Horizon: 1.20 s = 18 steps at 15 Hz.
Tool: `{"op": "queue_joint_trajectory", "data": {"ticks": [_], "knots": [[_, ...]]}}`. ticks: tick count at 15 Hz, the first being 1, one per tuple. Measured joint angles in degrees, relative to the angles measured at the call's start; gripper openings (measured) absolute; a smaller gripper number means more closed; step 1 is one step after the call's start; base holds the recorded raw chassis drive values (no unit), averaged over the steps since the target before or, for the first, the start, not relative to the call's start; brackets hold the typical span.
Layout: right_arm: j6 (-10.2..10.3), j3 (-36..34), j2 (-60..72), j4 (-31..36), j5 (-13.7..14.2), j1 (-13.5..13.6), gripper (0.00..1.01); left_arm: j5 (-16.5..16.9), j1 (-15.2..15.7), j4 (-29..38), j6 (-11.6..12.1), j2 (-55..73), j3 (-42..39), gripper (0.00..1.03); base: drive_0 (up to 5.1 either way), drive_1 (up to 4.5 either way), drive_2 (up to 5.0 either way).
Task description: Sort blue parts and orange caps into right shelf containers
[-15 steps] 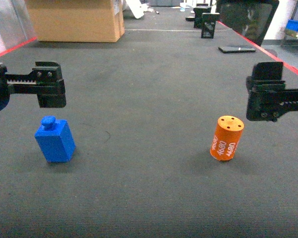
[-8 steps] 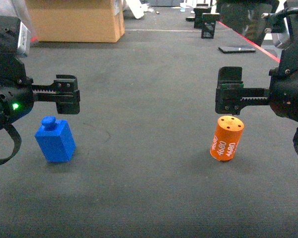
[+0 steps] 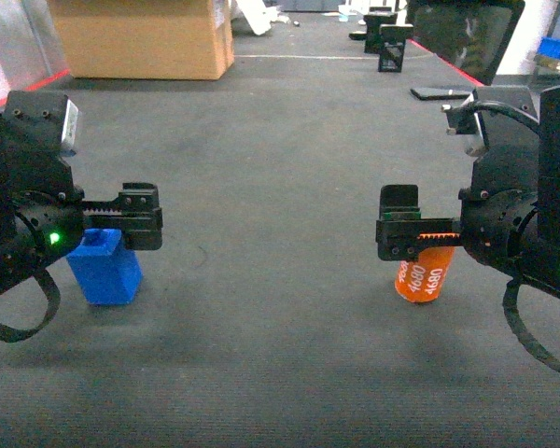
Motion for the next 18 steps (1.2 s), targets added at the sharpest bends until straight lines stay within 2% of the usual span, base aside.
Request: {"op": "queue_joint_trajectory", "data": {"ticks": [6, 8, 9, 10, 11, 12, 14, 18], "knots": [[0.20, 0.22, 3.63, 1.05, -0.02, 0.02, 0.98, 0.04, -0.57, 0.48, -0.90, 4.55, 0.02, 0.98, 0.0, 0.00, 0.0], [0.98, 1.16, 7.30, 0.94, 0.02, 0.02, 0.98, -0.02, -0.55, 0.28, -1.84, 7.13, 0.02, 0.98, 0.0, 0.00, 0.0], [0.92, 2.58, 8.68, -0.26, 1.66, 0.24, 0.97, -0.31, -0.48, -0.24, -2.69, 7.52, 0.02, 0.98, 0.0, 0.00, 0.0], [0.83, 2.91, 9.14, -0.98, 2.16, 0.76, 0.70, -0.44, -0.48, -0.76, -3.45, 7.52, 0.02, 0.88, 0.0, 0.00, 0.0], [0.98, 2.89, 8.96, -1.03, 1.92, 0.83, 0.45, -0.50, -0.48, -0.42, -4.09, 7.34, -0.11, 0.59, 0.0, 0.00, 0.0], [1.03, 0.83, 7.17, 0.17, 1.49, 0.83, 0.44, -0.48, -0.24, -0.35, -4.76, 5.81, -1.88, 0.42, 0.0, 0.00, 0.0], [1.09, -3.15, 2.03, 2.82, 1.25, 0.76, 0.44, -0.66, -0.13, 1.11, -4.74, 2.64, -4.33, 0.42, 0.0, 0.00, 0.0], [1.11, -6.88, -2.75, 5.03, 1.11, 0.72, 0.44, -1.20, -0.09, 3.48, -4.70, -0.76, -6.69, 0.42, 0.0, 0.00, 0.0]]}}
